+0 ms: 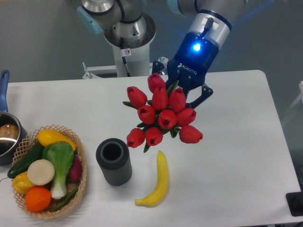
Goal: Insert the flowers into the vase
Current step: 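Carry the red tulip bunch over the dark grey vase, then lower the tulip stems into the vase opening, then push the tulips deeper into the vase and straighten the bunch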
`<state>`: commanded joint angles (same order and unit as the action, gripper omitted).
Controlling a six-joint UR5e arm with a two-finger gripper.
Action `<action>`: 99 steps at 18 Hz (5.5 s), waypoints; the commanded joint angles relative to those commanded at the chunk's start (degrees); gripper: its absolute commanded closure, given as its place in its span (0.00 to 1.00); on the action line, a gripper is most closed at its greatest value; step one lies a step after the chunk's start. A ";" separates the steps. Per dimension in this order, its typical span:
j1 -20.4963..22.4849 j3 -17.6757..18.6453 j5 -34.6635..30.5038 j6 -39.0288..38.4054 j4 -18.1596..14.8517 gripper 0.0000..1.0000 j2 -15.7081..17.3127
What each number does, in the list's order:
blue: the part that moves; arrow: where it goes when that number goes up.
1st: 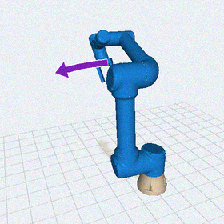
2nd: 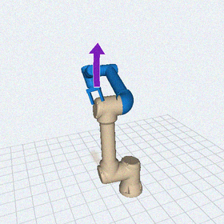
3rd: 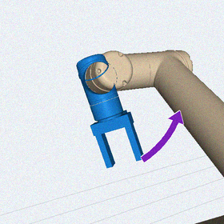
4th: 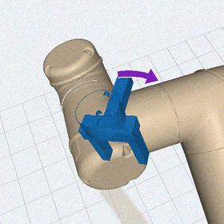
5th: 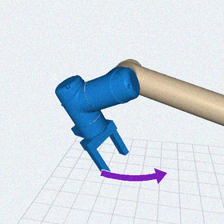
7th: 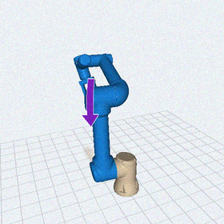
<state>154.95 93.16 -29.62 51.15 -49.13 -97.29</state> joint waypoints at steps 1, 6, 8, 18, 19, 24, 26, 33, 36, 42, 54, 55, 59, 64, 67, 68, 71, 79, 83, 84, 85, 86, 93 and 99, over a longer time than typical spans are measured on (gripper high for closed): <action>-0.09 -0.09 0.53 0.00 0.09 0.55 0.00; -1.14 -0.61 0.80 -0.09 0.26 0.55 -0.44; -2.11 -0.53 0.80 -0.09 0.18 0.55 -0.53; -4.48 -1.76 0.62 0.09 0.26 0.55 -2.64; -4.48 -1.84 0.62 0.09 0.35 0.55 -2.64; -5.97 -2.11 0.62 0.09 1.05 0.55 -3.43; -6.85 -2.11 0.62 0.09 1.40 0.55 -3.52; -10.45 -2.90 0.53 -0.52 1.49 0.55 -3.69; -10.99 -2.46 0.36 -1.93 1.49 0.55 -3.69; -10.90 -0.54 2.02 0.87 5.08 0.55 -3.78; -7.38 6.50 11.78 10.54 6.86 0.55 -3.69; -7.47 6.59 11.78 10.72 6.86 0.55 -3.69; -7.91 7.12 11.78 10.90 6.86 0.55 -3.87; -8.09 7.12 11.78 12.39 6.86 0.55 -5.18; -8.53 8.08 11.08 13.00 6.86 0.55 -6.42; -8.53 8.61 10.99 14.05 6.86 0.55 -6.42; -8.35 9.75 10.99 15.12 6.86 0.55 -7.12; -7.21 11.69 11.08 20.73 6.94 0.55 -9.40; -7.12 12.04 10.99 21.09 6.94 0.55 -10.20; -7.12 12.13 10.99 21.09 6.94 0.55 -10.37; -7.03 12.13 10.99 21.09 6.86 0.55 -10.72; -7.03 12.13 10.99 21.09 6.94 0.55 -10.98; -5.71 15.64 11.17 26.97 6.86 0.48 -10.99; -5.19 15.82 11.34 26.90 6.86 0.13 -10.64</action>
<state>149.76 108.98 -18.28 78.05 -42.28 -107.93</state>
